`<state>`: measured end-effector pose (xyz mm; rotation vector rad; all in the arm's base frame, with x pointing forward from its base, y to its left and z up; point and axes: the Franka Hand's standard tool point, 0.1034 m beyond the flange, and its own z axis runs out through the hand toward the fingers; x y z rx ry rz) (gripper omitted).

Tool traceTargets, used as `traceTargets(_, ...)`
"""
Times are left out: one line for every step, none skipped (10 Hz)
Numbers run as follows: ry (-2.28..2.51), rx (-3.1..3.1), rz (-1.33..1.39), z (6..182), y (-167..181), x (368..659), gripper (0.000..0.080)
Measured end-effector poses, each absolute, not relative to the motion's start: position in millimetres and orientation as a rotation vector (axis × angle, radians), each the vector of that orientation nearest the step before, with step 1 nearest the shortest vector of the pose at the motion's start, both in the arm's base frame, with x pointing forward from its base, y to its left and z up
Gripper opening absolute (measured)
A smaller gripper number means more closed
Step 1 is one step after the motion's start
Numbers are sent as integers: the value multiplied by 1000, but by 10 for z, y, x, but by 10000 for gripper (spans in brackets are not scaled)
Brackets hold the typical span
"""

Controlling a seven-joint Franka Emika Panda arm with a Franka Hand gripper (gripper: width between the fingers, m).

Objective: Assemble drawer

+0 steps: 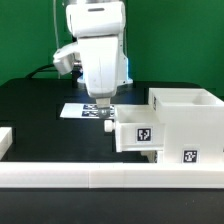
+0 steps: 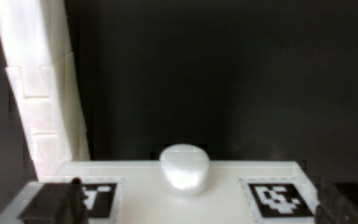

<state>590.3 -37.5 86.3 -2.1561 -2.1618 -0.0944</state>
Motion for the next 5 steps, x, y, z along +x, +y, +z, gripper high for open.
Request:
traceTargets(-2153, -2152, -92, 797, -378, 5900, 649)
traceTargets(-2148, -2143, -87, 736, -372, 5875, 649)
traceTargets(-2143, -2137, -82, 690, -355, 5856, 649)
traceTargets(-2143, -2132, -81, 676, -331, 5851, 649)
traceTargets(-2146, -2125, -80, 661, -297, 5846, 649)
